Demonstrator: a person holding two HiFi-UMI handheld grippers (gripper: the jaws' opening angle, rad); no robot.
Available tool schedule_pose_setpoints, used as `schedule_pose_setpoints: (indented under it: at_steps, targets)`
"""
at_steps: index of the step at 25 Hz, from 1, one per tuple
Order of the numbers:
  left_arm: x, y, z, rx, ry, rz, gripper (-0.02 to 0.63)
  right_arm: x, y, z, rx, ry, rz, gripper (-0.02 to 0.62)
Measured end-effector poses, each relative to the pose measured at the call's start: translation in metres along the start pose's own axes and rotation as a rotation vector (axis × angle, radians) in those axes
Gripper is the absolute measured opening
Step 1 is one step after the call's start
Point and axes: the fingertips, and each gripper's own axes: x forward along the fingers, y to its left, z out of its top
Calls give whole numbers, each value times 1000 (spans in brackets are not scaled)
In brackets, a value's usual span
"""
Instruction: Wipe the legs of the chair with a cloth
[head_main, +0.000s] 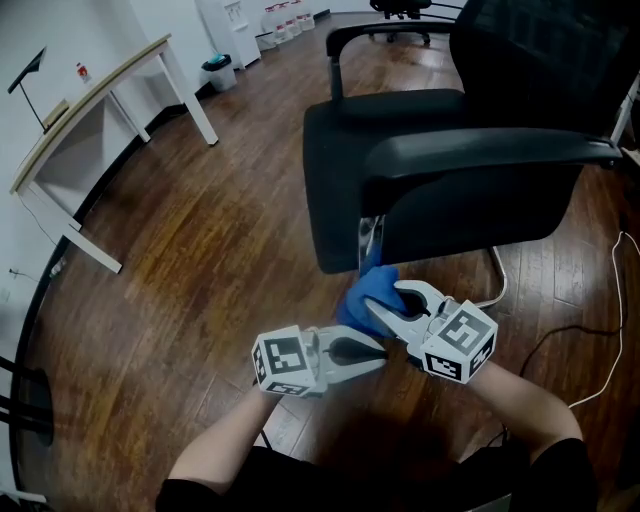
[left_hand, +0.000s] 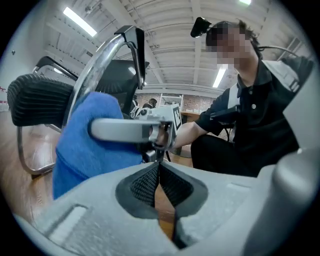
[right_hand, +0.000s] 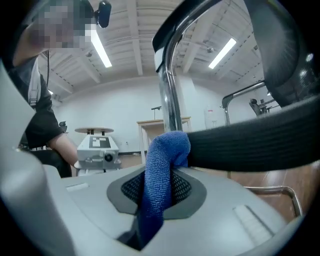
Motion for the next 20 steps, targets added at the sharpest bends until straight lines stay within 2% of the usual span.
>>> schedule_pose_setpoints:
  at_steps: [5,9,11,14,20]
  targets:
    - [10,-4,11,26,-19,-35,0,-12,11,87,-23,-163,17,54]
    - [12,-5,7,20,-6,-40,0,-24,19,140,-19,-307,22,54]
    - [10,-4,4,17,0,-38,0,-28,20,154,-32,-352,18,55]
    - [8,-1,2,7,-3,-30,0,-26,18,143,-77,-333,26,54]
    - [10,-5,3,2,-2,-62,0,-16,8,75,-114,-210,60,54]
